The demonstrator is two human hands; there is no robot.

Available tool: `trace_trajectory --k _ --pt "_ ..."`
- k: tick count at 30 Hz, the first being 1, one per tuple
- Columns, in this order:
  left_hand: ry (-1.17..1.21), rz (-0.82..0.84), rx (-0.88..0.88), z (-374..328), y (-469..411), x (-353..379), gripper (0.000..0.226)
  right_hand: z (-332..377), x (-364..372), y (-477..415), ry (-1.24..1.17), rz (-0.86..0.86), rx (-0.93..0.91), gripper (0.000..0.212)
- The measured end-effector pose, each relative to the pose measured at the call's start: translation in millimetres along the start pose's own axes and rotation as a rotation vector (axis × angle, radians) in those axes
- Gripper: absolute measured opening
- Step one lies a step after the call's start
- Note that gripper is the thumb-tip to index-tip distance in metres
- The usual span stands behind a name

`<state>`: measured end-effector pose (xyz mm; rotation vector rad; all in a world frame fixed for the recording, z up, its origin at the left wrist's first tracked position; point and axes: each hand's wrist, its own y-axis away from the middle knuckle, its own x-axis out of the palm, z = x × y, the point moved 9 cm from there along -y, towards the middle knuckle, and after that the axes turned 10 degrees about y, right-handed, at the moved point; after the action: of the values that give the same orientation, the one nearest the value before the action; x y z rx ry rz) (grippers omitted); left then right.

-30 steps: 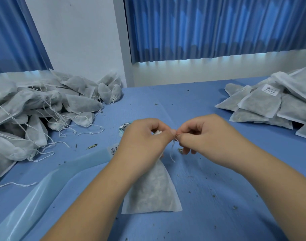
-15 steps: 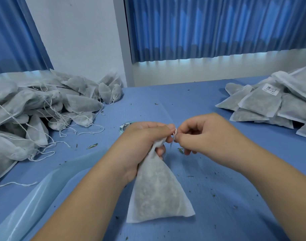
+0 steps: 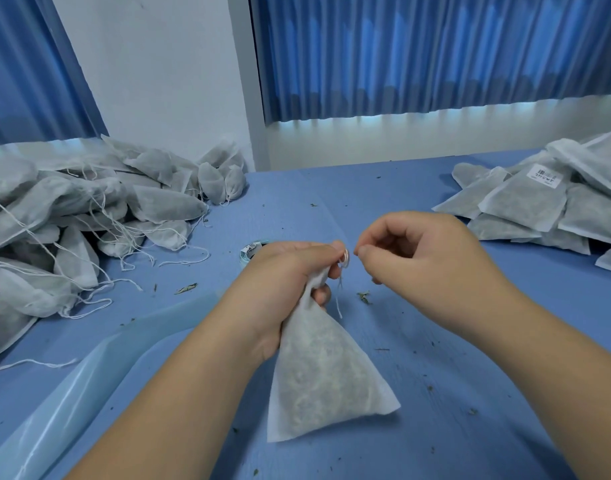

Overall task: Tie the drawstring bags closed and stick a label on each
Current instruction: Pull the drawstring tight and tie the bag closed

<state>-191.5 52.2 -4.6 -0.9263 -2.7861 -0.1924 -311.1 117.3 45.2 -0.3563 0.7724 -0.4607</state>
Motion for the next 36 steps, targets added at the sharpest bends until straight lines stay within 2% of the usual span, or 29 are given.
trace_trajectory --k 7,20,23,27,32,34,36 --pt "0.005 -0.042 0.029 -2.1 0.3 -2.0 0.030 6.3 6.2 3.7 -0.007 0.029 -0.025 0.010" --pt "-0.025 -0.071 0.067 -0.8 -3.4 -7.9 0.015 -0.6 0.1 3.2 0.108 -0.025 0.033 0.021" --pt "-0.065 -0.117 0.080 -3.2 -4.8 -16.2 0.022 -13.5 -7.4 -1.1 -0.006 -0.032 0.141 0.018" --pt "-0.093 -0.164 0.078 -3.4 -7.2 -24.5 0.024 -27.3 -11.7 -5.3 -0.284 -0.004 0.248 0.026" --pt "-0.209 -0.104 0.050 4.0 -8.4 -15.1 0.029 -26.1 2.5 -4.9 -0.607 0.076 0.250 0.007" --pt "-0.226 -0.085 0.056 4.8 -9.1 -13.3 0.029 -23.0 5.3 -4.9 -0.675 0.099 0.238 0.010" --pt "-0.261 -0.046 0.052 6.2 -10.0 -10.5 0.026 -25.0 2.9 -5.4 -0.696 0.080 0.252 0.022"
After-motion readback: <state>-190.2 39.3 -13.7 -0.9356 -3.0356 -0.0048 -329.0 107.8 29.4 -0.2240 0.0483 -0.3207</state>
